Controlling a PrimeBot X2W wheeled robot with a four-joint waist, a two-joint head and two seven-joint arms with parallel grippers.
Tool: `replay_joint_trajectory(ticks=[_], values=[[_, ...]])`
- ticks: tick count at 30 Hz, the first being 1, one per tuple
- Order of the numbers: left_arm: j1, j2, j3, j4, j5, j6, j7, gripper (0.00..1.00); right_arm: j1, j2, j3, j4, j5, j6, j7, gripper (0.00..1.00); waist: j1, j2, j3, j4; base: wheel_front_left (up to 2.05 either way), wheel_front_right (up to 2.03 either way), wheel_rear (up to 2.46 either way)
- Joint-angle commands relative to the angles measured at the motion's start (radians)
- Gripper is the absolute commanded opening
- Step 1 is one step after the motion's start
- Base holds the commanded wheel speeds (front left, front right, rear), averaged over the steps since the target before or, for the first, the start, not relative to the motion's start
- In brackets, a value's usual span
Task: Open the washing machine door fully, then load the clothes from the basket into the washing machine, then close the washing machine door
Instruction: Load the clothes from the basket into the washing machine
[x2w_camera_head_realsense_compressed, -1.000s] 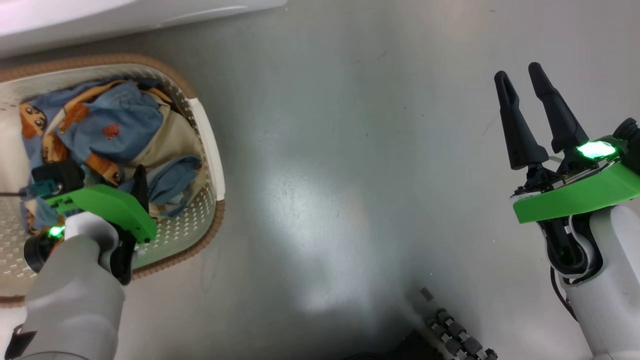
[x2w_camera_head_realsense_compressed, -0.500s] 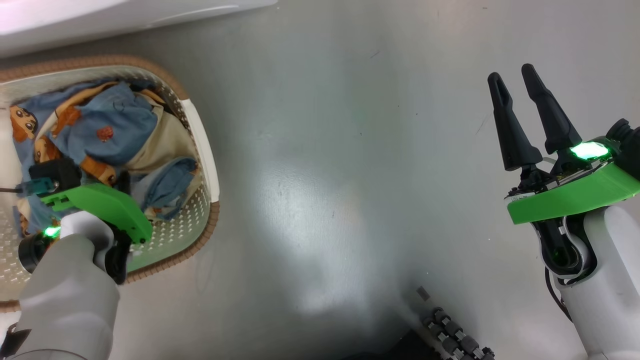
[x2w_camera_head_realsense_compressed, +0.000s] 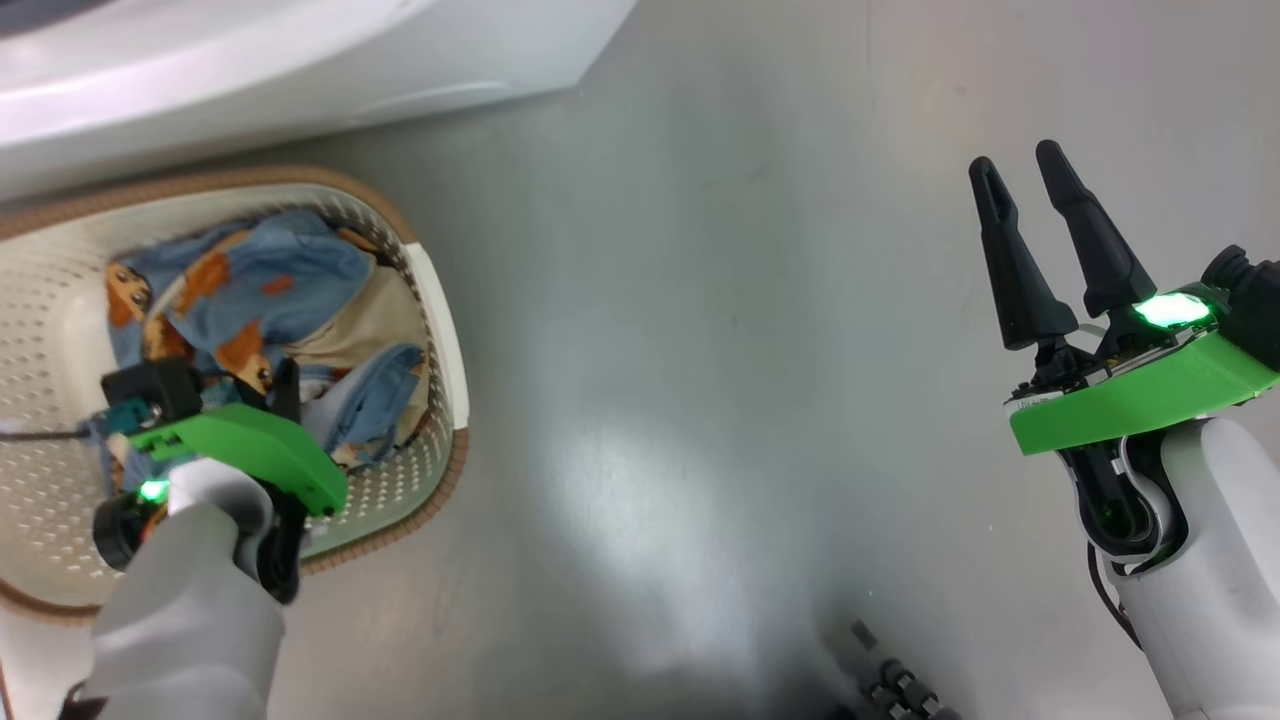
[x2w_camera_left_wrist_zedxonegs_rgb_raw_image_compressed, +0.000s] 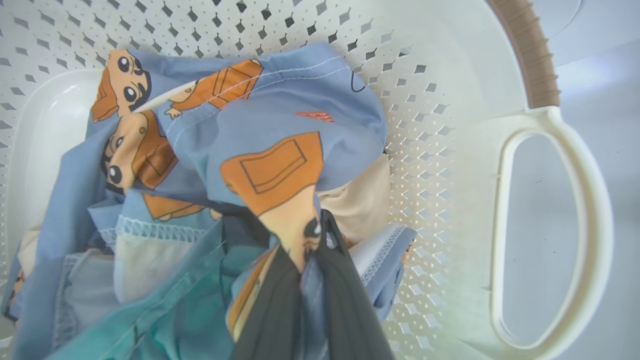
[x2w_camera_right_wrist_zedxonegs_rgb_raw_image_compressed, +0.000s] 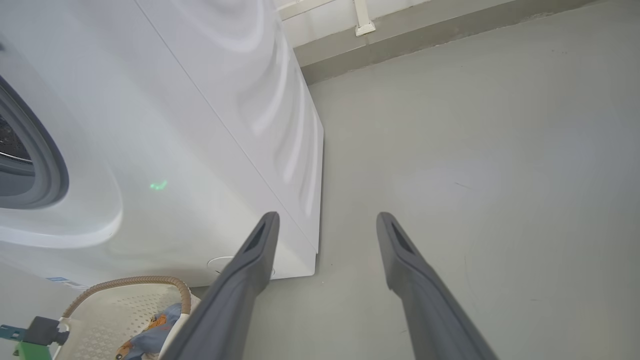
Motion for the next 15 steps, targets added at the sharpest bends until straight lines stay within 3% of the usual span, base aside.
replay_joint_trajectory(ticks=[1,15], values=[[0.058,0.02,0.002,-0.025,-0.016,-0.003,-0.02,0.0,0.05,-0.01,0.018,-0.015,-0.004,0.007,-0.005,1.0,-0.0001,0.0,-0.062,0.026,0.0,0.0,0.0],[0.218,0.063,-0.101,-0.227,-0.123,-0.003,-0.091,0.0,0.123,-0.024,0.013,0.025,-0.002,0.007,-0.005,1.0,-0.0001,0.0,-0.272,0.112,0.0,0.0,0.0]])
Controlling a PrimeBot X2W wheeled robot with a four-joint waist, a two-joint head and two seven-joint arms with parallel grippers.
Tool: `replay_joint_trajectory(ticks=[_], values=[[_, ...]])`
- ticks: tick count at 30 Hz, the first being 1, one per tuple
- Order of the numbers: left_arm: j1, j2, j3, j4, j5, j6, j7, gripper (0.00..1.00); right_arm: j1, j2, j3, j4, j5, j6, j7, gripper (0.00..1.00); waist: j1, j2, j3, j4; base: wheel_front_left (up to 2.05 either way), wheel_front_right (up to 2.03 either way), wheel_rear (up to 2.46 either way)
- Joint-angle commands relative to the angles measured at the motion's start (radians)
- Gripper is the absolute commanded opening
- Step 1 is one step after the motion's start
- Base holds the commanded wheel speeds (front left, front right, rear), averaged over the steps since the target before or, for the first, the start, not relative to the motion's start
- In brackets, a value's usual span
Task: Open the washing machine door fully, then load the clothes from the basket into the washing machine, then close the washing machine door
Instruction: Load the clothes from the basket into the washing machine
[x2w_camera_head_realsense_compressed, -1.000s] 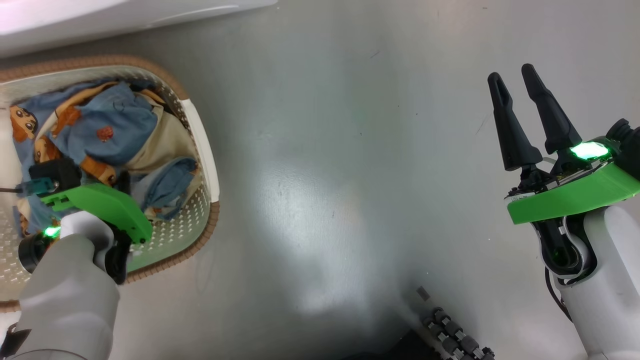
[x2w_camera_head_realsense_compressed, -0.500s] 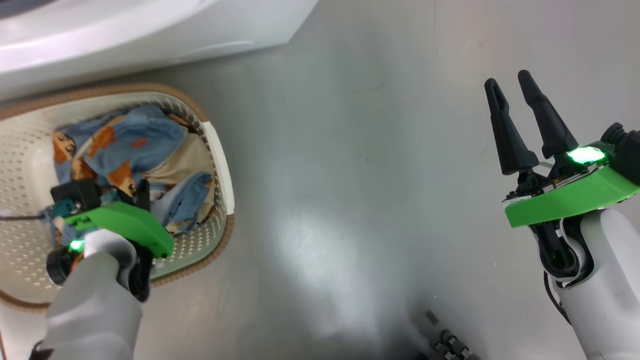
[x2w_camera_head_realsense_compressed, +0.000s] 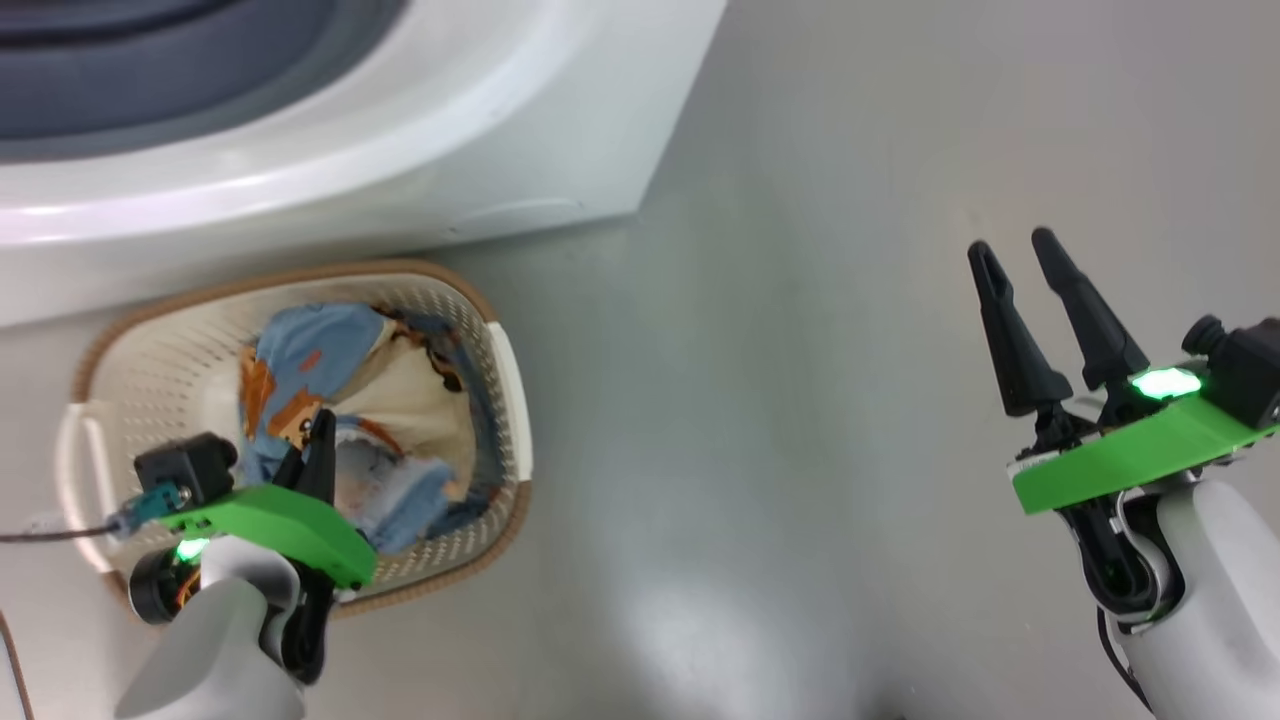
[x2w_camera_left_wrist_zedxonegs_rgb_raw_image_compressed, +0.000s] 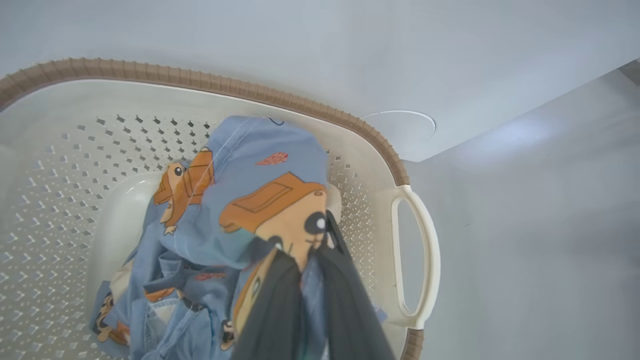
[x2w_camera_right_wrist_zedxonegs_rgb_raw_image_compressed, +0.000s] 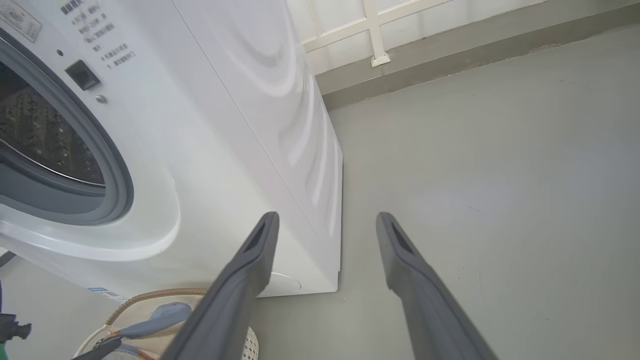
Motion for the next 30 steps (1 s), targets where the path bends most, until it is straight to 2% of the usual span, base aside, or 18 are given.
replay_joint_trajectory(ticks=[1,7,19,30], values=[[0.035,0.034,0.018,-0.022,-0.008,-0.003,-0.012,0.0,0.043,-0.013,0.014,-0.016,-0.002,0.006,-0.005,1.0,0.0,0.0,-0.081,0.055,0.0,0.0,0.0],[0.109,0.052,0.084,-0.196,0.022,-0.003,-0.014,0.0,0.083,-0.021,0.003,-0.006,-0.005,0.006,-0.005,1.0,0.0,0.0,-0.162,0.098,0.0,0.0,0.0],[0.297,0.006,0.216,-0.535,0.157,-0.003,-0.014,0.0,0.15,-0.028,-0.016,0.009,-0.013,0.006,-0.005,1.0,0.0,0.0,-0.286,0.156,0.0,0.0,0.0],[0.425,-0.018,0.264,-0.792,0.266,-0.003,-0.014,0.0,0.208,-0.02,-0.04,0.02,-0.021,0.006,-0.005,1.0,0.0,0.0,-0.384,0.178,0.0,0.0,0.0]])
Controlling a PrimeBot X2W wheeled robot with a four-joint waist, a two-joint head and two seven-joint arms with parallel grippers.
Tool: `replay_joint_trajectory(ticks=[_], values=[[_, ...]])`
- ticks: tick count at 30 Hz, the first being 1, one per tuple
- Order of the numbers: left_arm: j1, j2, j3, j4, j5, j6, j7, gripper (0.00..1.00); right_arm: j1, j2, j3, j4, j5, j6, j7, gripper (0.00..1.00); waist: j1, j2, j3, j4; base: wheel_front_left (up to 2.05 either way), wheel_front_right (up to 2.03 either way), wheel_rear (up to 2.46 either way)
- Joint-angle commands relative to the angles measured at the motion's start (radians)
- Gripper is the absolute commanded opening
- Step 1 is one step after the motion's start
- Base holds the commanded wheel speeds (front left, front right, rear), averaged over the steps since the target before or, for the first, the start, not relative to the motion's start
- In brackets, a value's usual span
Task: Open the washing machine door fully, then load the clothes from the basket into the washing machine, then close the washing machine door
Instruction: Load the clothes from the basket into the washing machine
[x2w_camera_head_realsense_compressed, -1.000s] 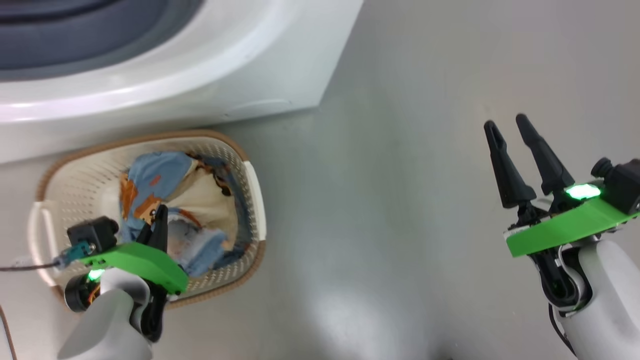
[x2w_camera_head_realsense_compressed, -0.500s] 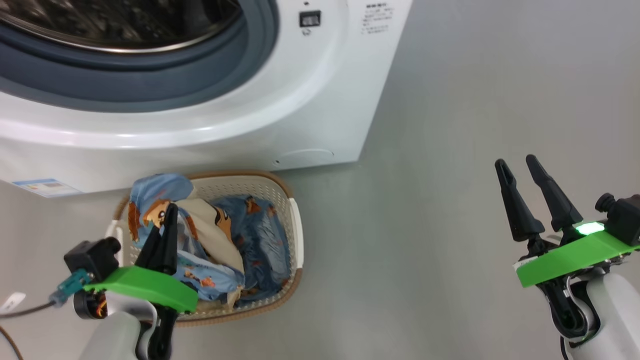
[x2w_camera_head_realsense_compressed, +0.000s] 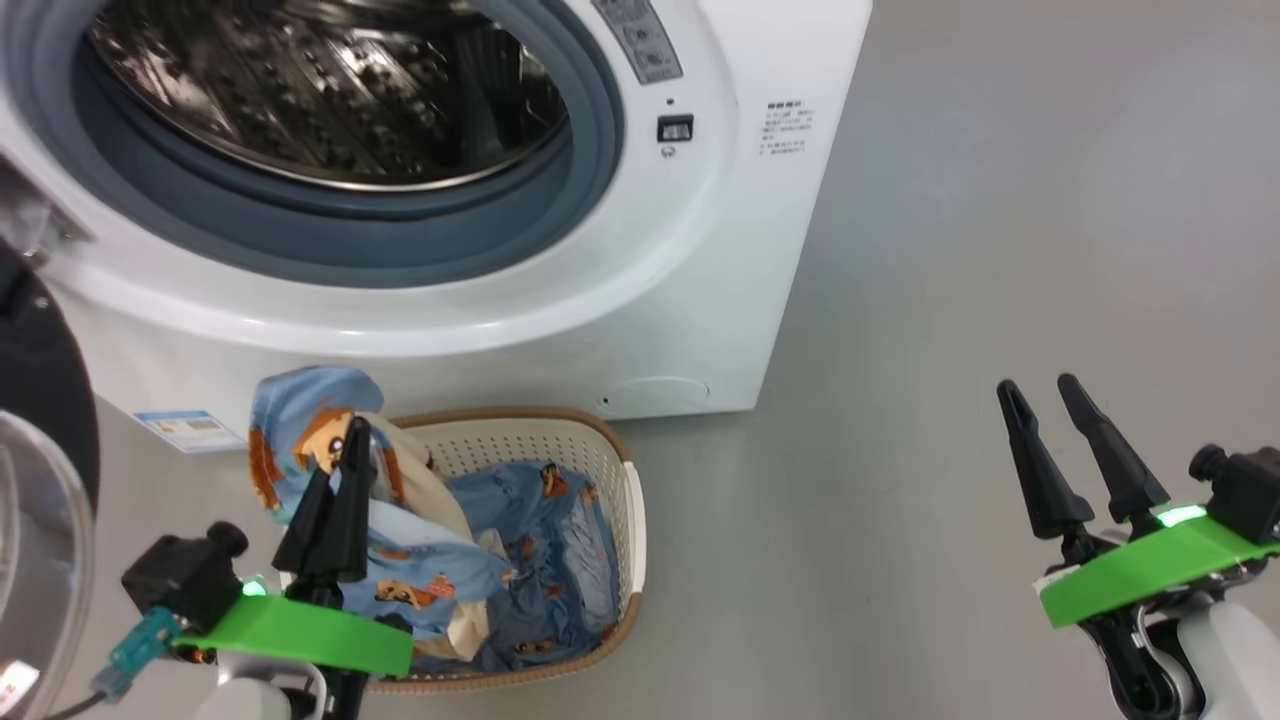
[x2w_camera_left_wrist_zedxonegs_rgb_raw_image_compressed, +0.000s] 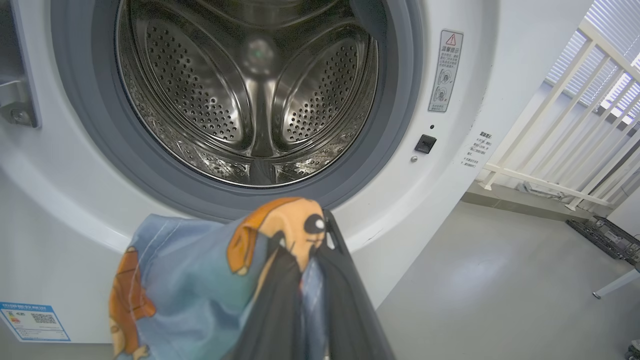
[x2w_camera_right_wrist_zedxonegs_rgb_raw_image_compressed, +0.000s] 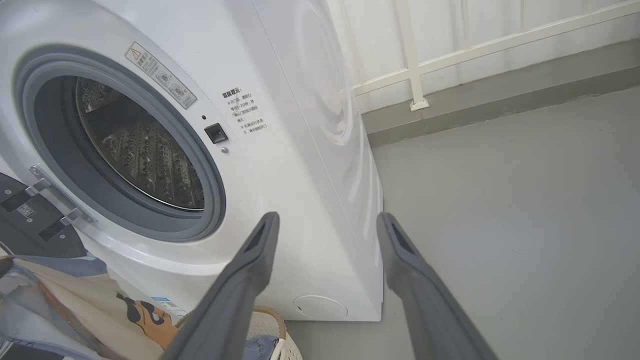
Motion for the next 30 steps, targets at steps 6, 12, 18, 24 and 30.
replay_joint_trajectory(ticks=[6,12,18,24,30], values=[[0.049,-0.006,0.069,-0.145,0.08,0.004,-0.011,0.0,0.043,-0.012,-0.001,-0.022,-0.014,0.007,-0.005,1.0,0.0,0.0,-0.063,0.02,0.0,0.0,0.0],[0.082,-0.034,0.097,-0.193,0.097,0.007,-0.011,0.0,0.057,-0.012,-0.007,-0.023,-0.016,0.007,-0.005,1.0,0.0,0.0,-0.077,0.021,0.0,0.0,0.0],[0.097,-0.045,0.105,-0.206,0.115,0.006,-0.011,0.0,0.065,-0.011,-0.006,-0.025,-0.017,0.007,-0.005,1.0,0.0,0.0,-0.081,0.014,0.0,0.0,0.0],[0.084,-0.046,0.117,-0.217,0.14,0.005,-0.011,0.0,0.063,-0.014,-0.009,-0.032,-0.017,0.007,-0.005,1.0,0.0,0.0,-0.068,0.005,0.0,0.0,0.0],[0.007,-0.035,0.131,-0.239,0.162,0.004,-0.011,0.0,0.059,-0.014,-0.003,-0.034,-0.017,0.007,-0.005,1.0,0.0,0.0,-0.055,0.0,0.0,0.0,0.0]])
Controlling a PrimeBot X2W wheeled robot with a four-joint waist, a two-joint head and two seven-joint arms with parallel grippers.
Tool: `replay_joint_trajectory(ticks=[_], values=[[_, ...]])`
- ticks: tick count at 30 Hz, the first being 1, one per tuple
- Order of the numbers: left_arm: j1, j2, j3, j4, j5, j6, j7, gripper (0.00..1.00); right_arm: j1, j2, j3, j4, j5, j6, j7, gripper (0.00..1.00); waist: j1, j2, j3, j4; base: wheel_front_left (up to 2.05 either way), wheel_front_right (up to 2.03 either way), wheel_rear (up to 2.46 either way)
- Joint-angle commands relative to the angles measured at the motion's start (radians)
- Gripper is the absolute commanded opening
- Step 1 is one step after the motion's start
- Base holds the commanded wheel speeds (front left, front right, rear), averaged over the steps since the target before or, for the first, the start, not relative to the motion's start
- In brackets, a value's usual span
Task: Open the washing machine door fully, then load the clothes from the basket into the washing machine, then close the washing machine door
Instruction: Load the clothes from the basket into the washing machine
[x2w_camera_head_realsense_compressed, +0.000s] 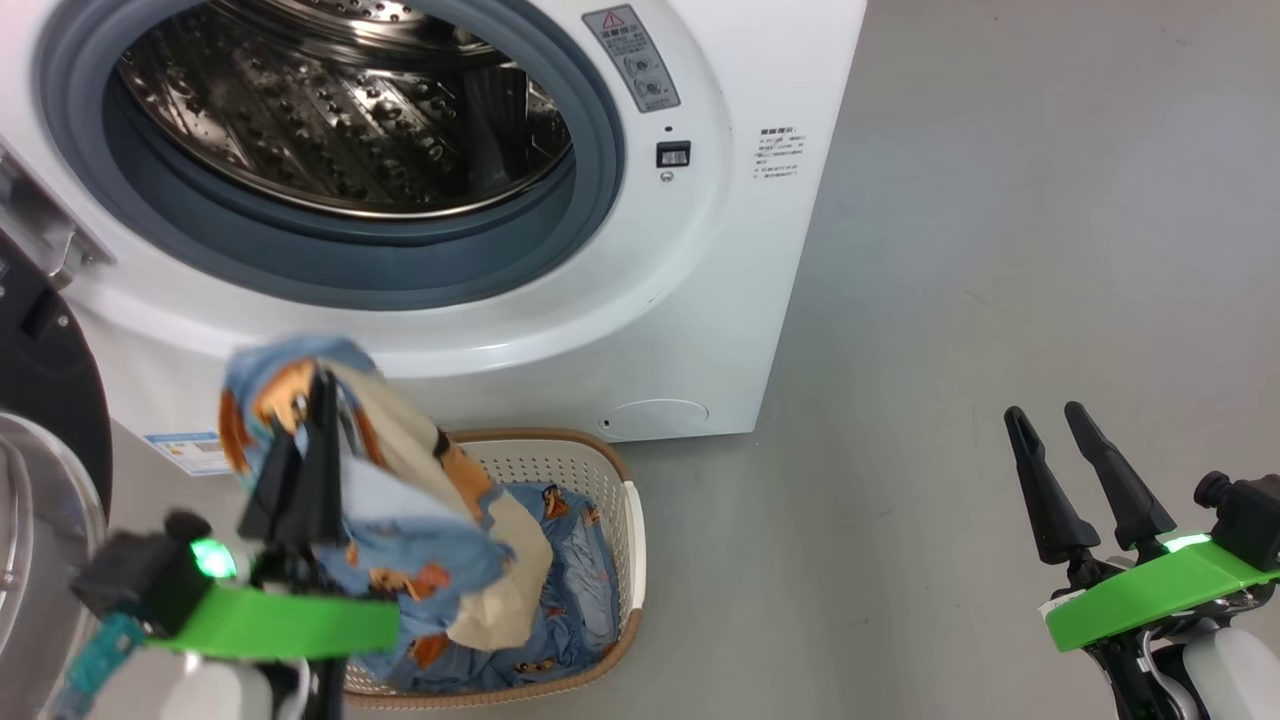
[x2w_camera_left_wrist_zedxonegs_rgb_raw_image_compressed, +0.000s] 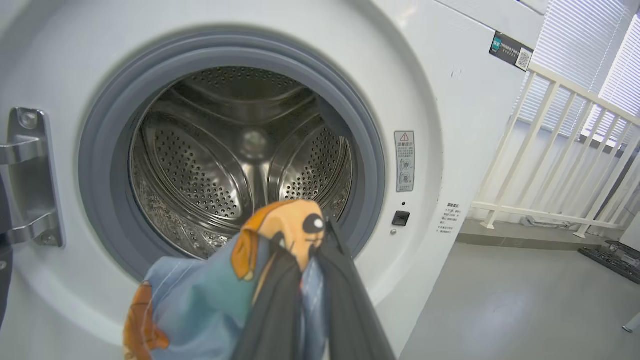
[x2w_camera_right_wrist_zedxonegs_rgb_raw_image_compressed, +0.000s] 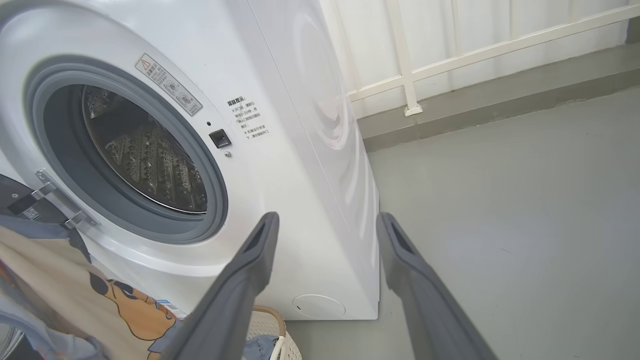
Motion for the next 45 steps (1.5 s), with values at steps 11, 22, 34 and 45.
replay_joint_trajectory(ticks=[11,22,34,45], values=[[-0.274,0.086,0.082,-0.01,0.027,0.018,0.015,0.0,-0.034,-0.013,0.037,-0.032,-0.004,0.007,-0.005,1.0,0.0,0.0,0.08,-0.047,0.0,0.0,0.0],[-0.497,0.121,0.098,0.268,0.012,0.021,0.032,0.0,-0.095,-0.008,0.044,-0.06,0.006,0.007,-0.005,1.0,0.0,0.0,0.239,-0.136,0.0,0.0,0.0],[-0.775,0.158,0.1,0.632,0.027,0.021,0.008,0.0,-0.144,0.017,0.046,-0.085,0.007,0.007,-0.005,1.0,0.0,0.0,0.394,-0.191,0.0,0.0,0.0],[-1.026,0.22,0.105,0.846,0.056,0.033,-0.006,0.0,-0.184,0.027,0.033,-0.103,0.01,0.007,-0.005,1.0,0.0,0.0,0.532,-0.248,0.0,0.0,0.0]])
